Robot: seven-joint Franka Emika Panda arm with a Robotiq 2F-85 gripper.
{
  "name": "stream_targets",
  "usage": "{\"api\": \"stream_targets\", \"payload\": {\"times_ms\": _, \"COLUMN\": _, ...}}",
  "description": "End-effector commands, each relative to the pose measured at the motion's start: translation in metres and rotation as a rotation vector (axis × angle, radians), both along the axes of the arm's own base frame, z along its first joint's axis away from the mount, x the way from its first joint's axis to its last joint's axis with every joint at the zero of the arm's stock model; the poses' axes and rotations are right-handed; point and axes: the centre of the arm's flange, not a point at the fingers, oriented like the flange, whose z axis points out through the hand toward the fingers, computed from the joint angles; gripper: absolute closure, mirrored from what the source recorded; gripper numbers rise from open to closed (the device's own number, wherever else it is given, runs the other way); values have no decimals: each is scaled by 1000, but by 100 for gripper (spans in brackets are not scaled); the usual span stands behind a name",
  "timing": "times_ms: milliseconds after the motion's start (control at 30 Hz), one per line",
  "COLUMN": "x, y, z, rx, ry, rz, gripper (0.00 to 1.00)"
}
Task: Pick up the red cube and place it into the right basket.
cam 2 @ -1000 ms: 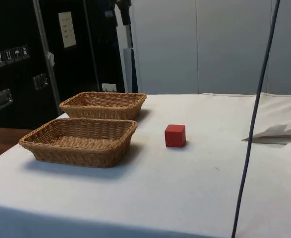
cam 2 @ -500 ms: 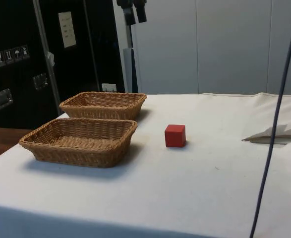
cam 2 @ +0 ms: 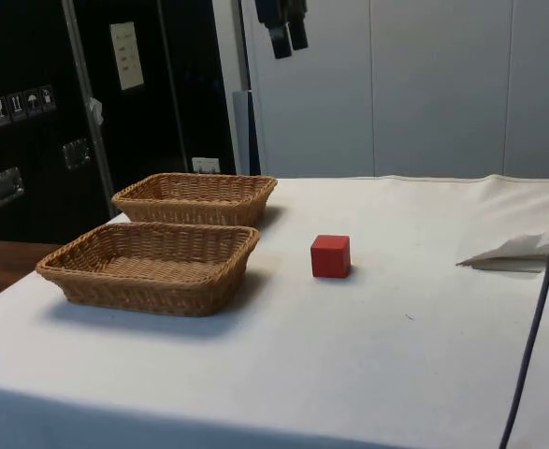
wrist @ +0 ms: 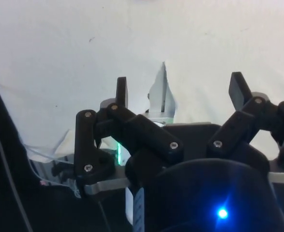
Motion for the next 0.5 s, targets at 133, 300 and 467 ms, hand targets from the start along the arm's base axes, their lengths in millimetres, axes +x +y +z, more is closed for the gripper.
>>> {"api": "stream_targets", "payload": {"times_ms": 133, "x": -12, "y": -2, "z": -10, "rx": -30, "ry": -10, "rz": -9, "gripper": 0}}
{"api": "stream_targets", "payload": {"times_ms": 300, "x": -23, "y": -3, "z": -20, "rx": -46, "ry": -8, "rz": -15, "gripper": 0}}
{"api": "stream_targets", "payload": {"times_ms": 467, "x": -29, "y": -4, "z": -30, "rx": -49, "ry": 6, "rz": -19, "gripper": 0}}
